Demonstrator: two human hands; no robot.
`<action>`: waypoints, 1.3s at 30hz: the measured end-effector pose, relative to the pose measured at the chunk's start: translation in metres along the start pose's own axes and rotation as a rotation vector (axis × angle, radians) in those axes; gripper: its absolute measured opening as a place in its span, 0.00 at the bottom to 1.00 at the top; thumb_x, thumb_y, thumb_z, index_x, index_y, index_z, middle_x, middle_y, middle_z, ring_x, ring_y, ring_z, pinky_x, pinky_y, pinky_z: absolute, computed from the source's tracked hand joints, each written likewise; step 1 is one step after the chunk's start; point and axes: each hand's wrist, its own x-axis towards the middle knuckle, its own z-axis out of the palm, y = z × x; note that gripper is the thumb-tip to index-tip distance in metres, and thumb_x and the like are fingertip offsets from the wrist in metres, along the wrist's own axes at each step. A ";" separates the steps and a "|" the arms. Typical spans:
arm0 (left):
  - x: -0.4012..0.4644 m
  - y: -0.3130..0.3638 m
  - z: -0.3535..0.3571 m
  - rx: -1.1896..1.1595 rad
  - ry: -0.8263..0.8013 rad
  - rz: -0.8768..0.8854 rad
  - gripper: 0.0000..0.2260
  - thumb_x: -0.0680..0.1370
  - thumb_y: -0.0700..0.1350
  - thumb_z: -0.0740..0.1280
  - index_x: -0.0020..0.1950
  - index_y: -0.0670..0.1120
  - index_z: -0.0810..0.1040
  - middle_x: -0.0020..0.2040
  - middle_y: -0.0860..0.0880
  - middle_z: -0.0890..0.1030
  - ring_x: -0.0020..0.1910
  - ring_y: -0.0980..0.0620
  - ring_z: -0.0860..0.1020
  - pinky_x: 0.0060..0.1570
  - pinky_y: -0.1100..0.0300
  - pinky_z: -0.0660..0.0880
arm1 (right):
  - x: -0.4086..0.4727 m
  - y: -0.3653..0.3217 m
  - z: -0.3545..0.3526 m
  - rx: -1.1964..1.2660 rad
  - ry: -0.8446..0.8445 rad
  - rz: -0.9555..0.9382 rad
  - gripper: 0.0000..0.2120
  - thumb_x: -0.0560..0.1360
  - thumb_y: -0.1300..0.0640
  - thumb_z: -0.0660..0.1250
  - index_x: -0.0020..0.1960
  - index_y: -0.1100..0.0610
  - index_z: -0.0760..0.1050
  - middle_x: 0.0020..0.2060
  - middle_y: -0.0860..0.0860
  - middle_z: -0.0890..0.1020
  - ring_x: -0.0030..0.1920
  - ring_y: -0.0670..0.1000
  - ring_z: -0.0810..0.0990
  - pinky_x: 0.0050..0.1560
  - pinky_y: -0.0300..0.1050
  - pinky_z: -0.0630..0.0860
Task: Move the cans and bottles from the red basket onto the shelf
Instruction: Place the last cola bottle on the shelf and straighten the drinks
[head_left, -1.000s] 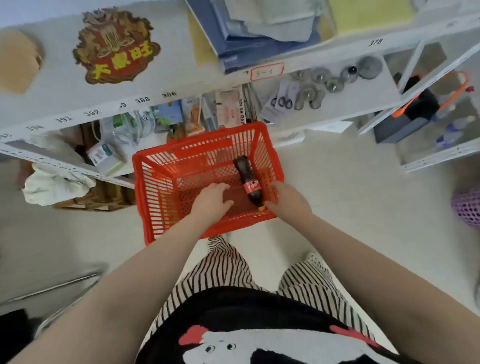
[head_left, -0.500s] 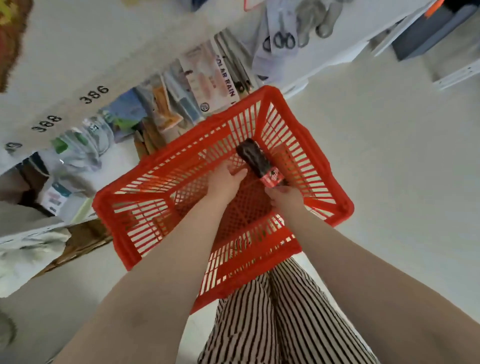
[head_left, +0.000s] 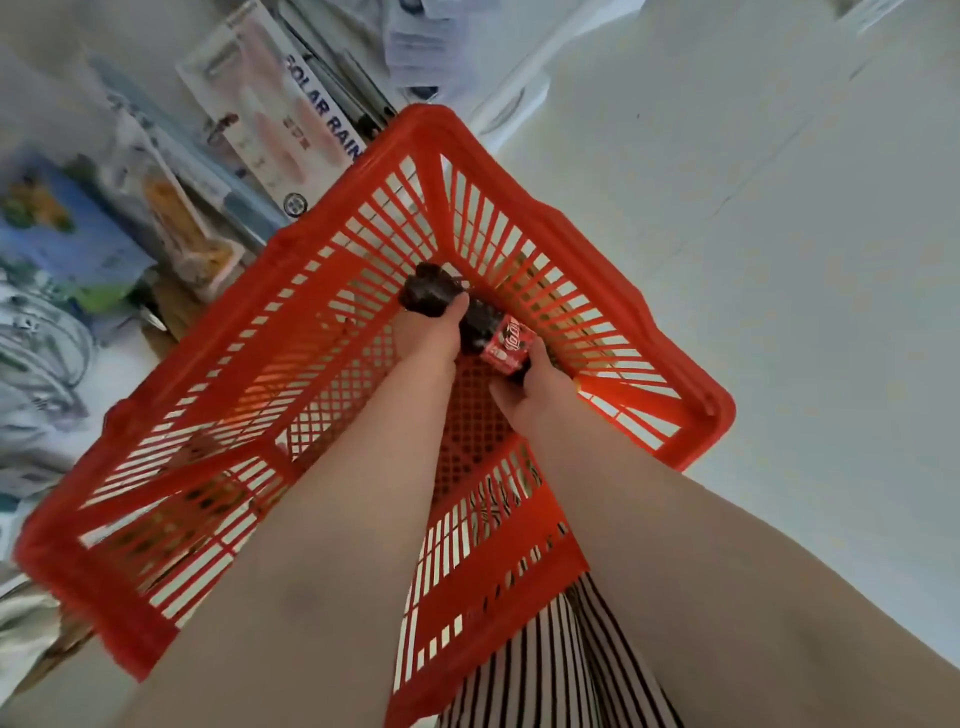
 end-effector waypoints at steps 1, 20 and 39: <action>0.000 -0.001 -0.001 -0.061 -0.021 -0.028 0.35 0.67 0.53 0.77 0.69 0.43 0.70 0.63 0.44 0.78 0.56 0.42 0.80 0.51 0.52 0.79 | 0.000 -0.002 -0.001 0.015 0.040 0.024 0.17 0.76 0.51 0.68 0.60 0.59 0.74 0.52 0.55 0.80 0.52 0.56 0.80 0.42 0.46 0.80; -0.183 -0.028 -0.188 -0.565 -0.209 -0.018 0.25 0.70 0.37 0.74 0.66 0.41 0.72 0.62 0.39 0.78 0.55 0.42 0.81 0.43 0.53 0.81 | -0.208 0.042 -0.052 0.027 -0.246 -0.313 0.26 0.71 0.59 0.74 0.66 0.60 0.69 0.59 0.58 0.80 0.50 0.55 0.83 0.36 0.43 0.81; -0.453 -0.014 -0.045 0.901 -0.926 0.971 0.21 0.66 0.51 0.77 0.55 0.49 0.76 0.51 0.52 0.82 0.49 0.52 0.80 0.44 0.58 0.77 | -0.402 -0.083 -0.362 -0.248 -0.203 -0.963 0.22 0.70 0.64 0.74 0.63 0.62 0.73 0.51 0.58 0.83 0.51 0.55 0.82 0.50 0.45 0.81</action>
